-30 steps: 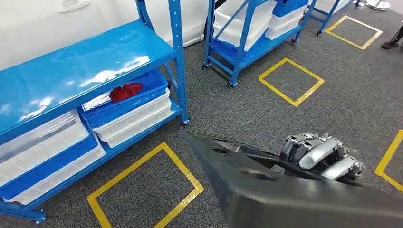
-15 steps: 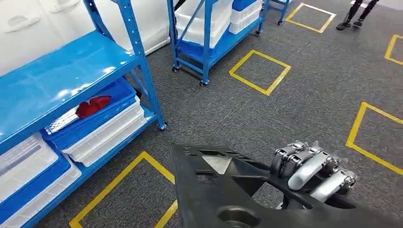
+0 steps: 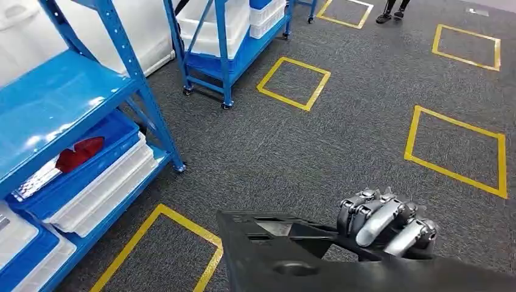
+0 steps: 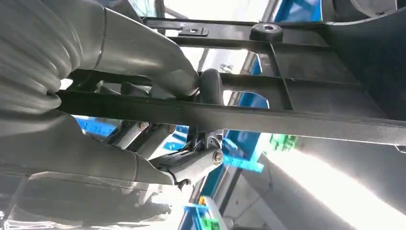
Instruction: Take the parts from the cabinet and place them on the table.
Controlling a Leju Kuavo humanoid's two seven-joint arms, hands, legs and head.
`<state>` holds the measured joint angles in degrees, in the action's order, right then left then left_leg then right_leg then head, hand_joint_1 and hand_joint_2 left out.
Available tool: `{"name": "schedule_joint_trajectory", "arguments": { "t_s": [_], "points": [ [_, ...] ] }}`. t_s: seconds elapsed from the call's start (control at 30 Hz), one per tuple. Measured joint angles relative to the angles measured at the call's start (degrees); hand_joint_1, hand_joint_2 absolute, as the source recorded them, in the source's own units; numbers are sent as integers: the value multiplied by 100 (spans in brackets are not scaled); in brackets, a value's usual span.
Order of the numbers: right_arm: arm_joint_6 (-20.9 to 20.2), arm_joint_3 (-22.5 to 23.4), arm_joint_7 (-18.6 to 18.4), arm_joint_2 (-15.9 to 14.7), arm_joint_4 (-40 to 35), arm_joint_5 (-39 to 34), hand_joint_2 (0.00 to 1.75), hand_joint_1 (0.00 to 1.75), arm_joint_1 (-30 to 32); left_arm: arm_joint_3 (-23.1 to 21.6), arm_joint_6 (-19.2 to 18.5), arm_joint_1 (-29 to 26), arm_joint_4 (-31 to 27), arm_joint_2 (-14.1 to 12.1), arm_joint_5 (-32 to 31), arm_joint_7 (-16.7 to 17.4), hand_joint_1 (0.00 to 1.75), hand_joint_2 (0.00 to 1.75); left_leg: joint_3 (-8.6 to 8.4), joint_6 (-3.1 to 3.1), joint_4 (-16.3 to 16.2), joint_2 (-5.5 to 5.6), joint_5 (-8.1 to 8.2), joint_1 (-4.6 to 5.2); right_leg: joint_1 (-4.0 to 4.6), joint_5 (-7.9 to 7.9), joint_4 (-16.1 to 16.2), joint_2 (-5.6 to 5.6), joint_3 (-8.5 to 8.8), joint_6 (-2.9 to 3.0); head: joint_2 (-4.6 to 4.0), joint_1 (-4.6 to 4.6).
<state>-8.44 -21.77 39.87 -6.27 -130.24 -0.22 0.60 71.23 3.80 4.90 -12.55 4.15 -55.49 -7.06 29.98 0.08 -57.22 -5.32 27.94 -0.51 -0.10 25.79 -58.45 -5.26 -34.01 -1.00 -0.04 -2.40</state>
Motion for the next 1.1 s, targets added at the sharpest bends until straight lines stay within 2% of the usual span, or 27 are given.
{"name": "schedule_joint_trajectory", "arguments": {
  "t_s": [0.13, 0.17, 0.2, 0.23, 0.3, 0.33, 0.37, 0.4, 0.43, 0.47, 0.5, 0.53, 0.57, 0.63, 0.67, 0.7, 0.73, 0.77, 0.8, 0.83, 0.87, 0.9, 0.93, 0.97, 1.0, 1.03, 1.1],
  "points": [
    [-402, 181, 0, 90, 116, -203, 175, 175, -45, 0, -28, 32, 0, 39, 59, -90, 0, 175, -85, -125, 27, -232, 43, 4, 18, -33, 22, 295, -37, 145, -2, 0],
    [-518, 230, 0, 120, 153, -241, 175, 175, -86, 4, -44, 51, 0, 46, 105, -131, 0, 175, -82, -159, -17, -151, 102, -38, -42, -70, 70, 365, 0, 193, 0, -2],
    [-644, 286, 4, 164, 210, -291, 175, 175, -169, 15, -57, 57, 0, 52, 149, -184, 0, 175, -12, -178, -214, 164, 249, -44, -39, -80, 86, 423, 1, 222, 0, 0],
    [-748, 324, 2, 219, 291, -321, 175, 175, -256, 31, -57, 53, 0, 63, 175, -208, 0, 175, 177, -182, -622, 340, 486, -56, -38, -86, 86, 482, -9, 271, -2, 0],
    [-903, 393, 0, 319, 431, -354, 175, 175, -341, 66, -37, 25, 0, 66, 230, -234, 0, 175, 636, -195, -1545, 464, 855, -56, -21, -89, 82, 648, -13, 285, -2, -2],
    [-951, 428, 0, 350, 501, -374, 175, 175, -374, 81, -31, 13, 0, 66, 247, -254, 0, 175, 776, -198, -1786, 474, 876, -56, -10, -88, 79, 727, -12, 286, 0, -2],
    [-994, 477, 0, 387, 564, -385, 175, 175, -409, 98, -24, 11, 0, 66, 258, -267, 0, 175, 797, -191, -1752, 476, 755, -57, -7, -88, 76, 811, -6, 286, -2, 0],
    [-1029, 518, -2, 417, 599, -389, 175, 175, -449, 112, -24, 19, 0, 68, 260, -282, 0, 175, 688, -176, -1433, 484, 499, -56, -7, -88, 68, 897, 1, 284, -2, -2],
    [-1036, 544, 0, 443, 619, -393, 175, 175, -490, 122, -28, 25, 0, 70, 262, -299, 0, 175, 505, -158, -980, 522, 220, -58, -7, -84, 57, 971, 8, 275, -2, -2],
    [-1038, 579, 0, 467, 636, -393, 175, 175, -529, 138, -39, 29, 0, 70, 264, -313, 0, 175, 307, -133, -502, 668, -40, -58, -9, -75, 39, 1039, 11, 259, -2, -2],
    [-1042, 608, 0, 487, 651, -393, 175, 175, -560, 155, -50, 24, 0, 68, 271, -319, 0, 175, 203, -98, -190, 995, -108, -67, -13, -67, 16, 1089, -12, 237, -2, 0],
    [-1053, 638, 0, 494, 675, -398, 175, 175, -593, 162, -61, 25, 0, 70, 273, -324, 0, 175, 146, -99, -44, 999, -59, -85, 6, -56, -29, 1167, -50, 195, -2, 0],
    [-1056, 660, 2, 505, 690, -398, 175, 175, -600, 164, -70, 27, 0, 70, 273, -323, 0, 175, 160, -92, -81, 951, -64, -54, -28, -82, -18, 1213, -77, 149, -2, 0],
    [-1058, 693, 0, 509, 715, -398, 175, 175, -600, 164, -90, 46, 0, 72, 273, -323, 0, 175, 138, -28, -71, 836, -79, -29, -51, -117, 21, 1346, -94, 64, 0, -4],
    [-1058, 713, 0, 509, 717, -396, 175, 175, -608, 164, -92, 56, 2, 103, 273, -323, 0, 175, 110, 34, 3, 739, -129, -116, -48, -94, -14, 1350, -105, 39, 0, -2],
    [-1055, 737, 2, 511, 721, -398, 175, 175, -616, 164, -90, 67, 0, 98, 273, -326, 0, 175, 92, 52, 28, 679, -137, -85, -11, 1, -149, 1014, -168, 19, -2, 0],
    [-1051, 754, 4, 511, 732, -398, 175, 175, -657, 166, -90, 67, 2, 98, 273, -335, 0, 175, 91, 99, 30, 607, -133, -74, -18, 194, -467, 783, -335, -13, -2, 0],
    [-1042, 765, 4, 514, 745, -404, 175, 175, -672, 166, -92, 54, 2, 98, 271, -334, 0, 175, 93, 108, 29, 523, -128, -54, -37, 421, -937, 663, -572, -42, 0, 0],
    [-1029, 776, 4, 514, 765, -404, 175, 175, -664, 166, -90, 41, 2, 98, 253, -315, 0, 175, 92, 119, 28, 430, -117, -43, -58, 612, -1437, 607, -829, -67, -2, 2],
    [-1016, 787, 4, 514, 789, -402, 175, 175, -660, 166, -83, 37, 2, 98, 240, -304, 0, 175, 96, 115, 24, 352, -107, -42, -75, 678, -1744, 588, -993, -86, 0, 0],
    [-996, 809, 2, 514, 822, -395, 175, 175, -659, 166, -83, 38, 2, 98, 214, -293, 0, 175, 89, 105, 23, 274, -98, -42, -91, 610, -1780, 574, -1020, -99, 0, 0],
    [-973, 822, 2, 514, 843, -387, 175, 175, -662, 166, -85, 41, 2, 98, 201, -293, 0, 175, 78, 96, 23, 210, -85, -43, -109, 438, -1556, 550, -911, -107, -2, 0],
    [-946, 826, 2, 514, 859, -382, 175, 175, -663, 164, -94, 49, 2, 101, 197, -293, 0, 175, 55, 81, 22, 142, -65, -43, -122, 199, -1111, 507, -672, -106, -2, 0],
    [-905, 828, 2, 514, 879, -382, 175, 175, -664, 164, -118, 50, 2, 103, 192, -295, 0, 175, 20, 57, 22, 80, -43, -43, -119, -38, -557, 388, -364, -90, -2, 0],
    [-889, 833, 2, 514, 894, -389, 175, 175, -665, 164, -149, 50, 2, 103, 186, -302, 0, 175, -16, 19, 22, 38, -17, -28, -90, -125, -114, 77, -114, -52, 0, 0],
    [-887, 837, 2, 514, 920, -400, 175, 175, -680, 164, -171, 47, 2, 103, 184, -306, 0, 175, -18, -28, -2, -4, 27, 17, -2, -53, 4, 7, -78, 13, -2, 2],
    [-909, 868, 2, 514, 964, -441, 175, 175, -664, 164, -201, 51, 2, 101, 179, -308, 0, 175, -59, -83, 24, -134, 46, 19, -6, -48, -16, 161, -116, 87, 0, -2]
  ]
}}
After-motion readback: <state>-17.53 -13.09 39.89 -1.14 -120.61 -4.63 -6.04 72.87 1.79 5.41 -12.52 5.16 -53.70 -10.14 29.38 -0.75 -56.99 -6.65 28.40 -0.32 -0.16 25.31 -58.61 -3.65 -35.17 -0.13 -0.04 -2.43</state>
